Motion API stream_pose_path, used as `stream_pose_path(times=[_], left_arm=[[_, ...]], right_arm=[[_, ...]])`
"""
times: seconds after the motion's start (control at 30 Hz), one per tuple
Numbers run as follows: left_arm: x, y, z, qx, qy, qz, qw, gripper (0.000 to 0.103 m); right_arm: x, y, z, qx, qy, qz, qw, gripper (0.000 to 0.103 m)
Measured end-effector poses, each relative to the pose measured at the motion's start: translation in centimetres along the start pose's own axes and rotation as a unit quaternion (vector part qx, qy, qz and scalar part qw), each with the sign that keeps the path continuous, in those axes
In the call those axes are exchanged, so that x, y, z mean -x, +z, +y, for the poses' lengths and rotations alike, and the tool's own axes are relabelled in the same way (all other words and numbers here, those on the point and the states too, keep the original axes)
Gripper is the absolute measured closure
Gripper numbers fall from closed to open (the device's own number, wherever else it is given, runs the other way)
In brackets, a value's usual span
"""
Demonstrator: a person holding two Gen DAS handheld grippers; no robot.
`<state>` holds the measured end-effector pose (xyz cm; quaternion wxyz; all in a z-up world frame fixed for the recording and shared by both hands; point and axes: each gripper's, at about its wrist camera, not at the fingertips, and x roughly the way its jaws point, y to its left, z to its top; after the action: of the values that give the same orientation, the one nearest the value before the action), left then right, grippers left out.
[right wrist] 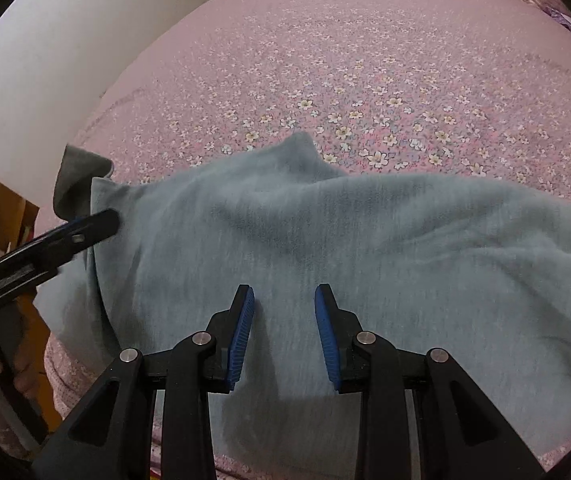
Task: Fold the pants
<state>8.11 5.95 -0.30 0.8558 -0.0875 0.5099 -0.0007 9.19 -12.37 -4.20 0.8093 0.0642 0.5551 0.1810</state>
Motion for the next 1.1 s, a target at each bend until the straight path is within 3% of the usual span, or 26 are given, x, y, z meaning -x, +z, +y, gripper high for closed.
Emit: stream_pose_path(times=[0.17,0.27,0.33,0.4,0.5,0.7,0.83,0.93,1.03,1.1], left_arm=[[-3.0,0.5,-0.1,0.012,0.010,0.020,0.9997,0.030],[-3.2,0.6,-0.5,0.003,0.019,0.006,0.9998,0.029],[-3.3,0.6,-0.9,-0.008,0.027,-0.003,0.9996,0.034],[-3.0,0.6,-0.9,-0.014,0.039,-0.016,0.9990,0.079],[-2.1,0.5,0.6,0.018,-0.003,-0.020,0.9996,0.092],[0.9,-0.9,2.8,0.060,-0.069,-0.029,0.9954,0.094],[3.0,-2.2,3.3,0.059,-0.090,-0.034,0.9936,0.093],[3.7,-2.5,4.3,0.060,-0.071,-0.043,0.9947,0.093],[4.3,-3.0,5.9,0.075,-0.024,-0.056,0.9953,0.093],[4.4,-3.0,7.6,0.102,-0.023,-0.058,0.9929,0.093]], right_arm=[[0.0,-0.3,-0.9,-0.012,0.023,-0.007,1.000,0.070],[0.0,-0.4,-0.9,-0.011,0.027,-0.011,0.999,0.069],[0.3,-0.4,-1.2,-0.012,0.036,-0.014,0.999,0.065],[0.2,-0.4,-1.2,-0.017,0.048,-0.017,0.999,0.062],[0.2,-0.4,-1.1,-0.018,0.050,-0.017,0.998,0.062],[0.4,-0.7,-1.6,-0.026,0.058,-0.017,0.998,0.062],[0.4,-0.6,-2.2,-0.044,0.070,-0.019,0.996,0.062],[0.5,-0.7,-2.2,-0.039,0.064,-0.019,0.997,0.062],[0.6,-0.7,-1.9,-0.031,0.056,-0.020,0.998,0.062],[0.5,-0.7,-1.7,-0.029,0.052,-0.020,0.998,0.062]])
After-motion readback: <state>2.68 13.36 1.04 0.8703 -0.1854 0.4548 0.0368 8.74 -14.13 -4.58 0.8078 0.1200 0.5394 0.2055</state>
